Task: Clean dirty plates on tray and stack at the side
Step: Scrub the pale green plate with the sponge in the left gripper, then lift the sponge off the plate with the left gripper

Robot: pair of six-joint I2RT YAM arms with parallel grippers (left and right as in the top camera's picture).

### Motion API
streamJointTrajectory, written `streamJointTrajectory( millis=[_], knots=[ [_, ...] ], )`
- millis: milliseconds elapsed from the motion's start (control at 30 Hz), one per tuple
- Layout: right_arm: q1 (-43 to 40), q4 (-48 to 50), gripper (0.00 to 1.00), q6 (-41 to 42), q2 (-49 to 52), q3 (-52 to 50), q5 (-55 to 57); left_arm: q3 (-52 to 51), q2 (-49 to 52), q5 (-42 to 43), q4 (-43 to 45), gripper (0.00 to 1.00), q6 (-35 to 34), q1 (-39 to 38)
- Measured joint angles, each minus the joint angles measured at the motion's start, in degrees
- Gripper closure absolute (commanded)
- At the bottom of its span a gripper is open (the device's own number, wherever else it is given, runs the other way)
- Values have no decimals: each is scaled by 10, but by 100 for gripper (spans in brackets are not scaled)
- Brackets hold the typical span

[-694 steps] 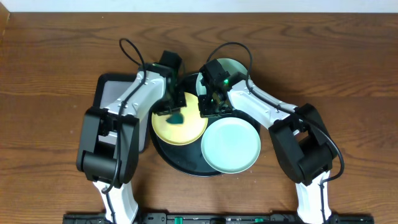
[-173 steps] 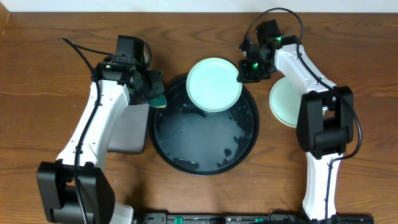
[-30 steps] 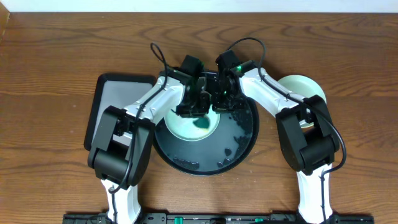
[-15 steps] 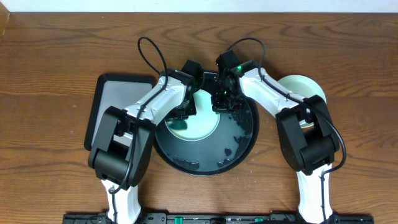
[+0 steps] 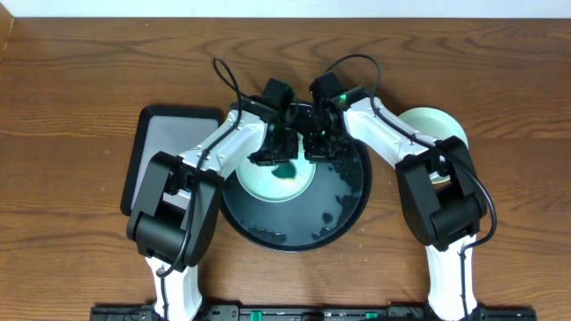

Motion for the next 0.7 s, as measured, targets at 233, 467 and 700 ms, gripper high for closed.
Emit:
streamJointTrajectory(
  millis=[233,467,700],
  knots=[
    [0,-1,99,0,0,0,0,4,-1,-148,-68,93,-64,-5],
    [1,-1,99,0,0,0,-1,5,-1,4,-134,93,27,12],
    [1,-5,99,0,0,0,-2,11,-18,135,-139,93,85,24]
  ],
)
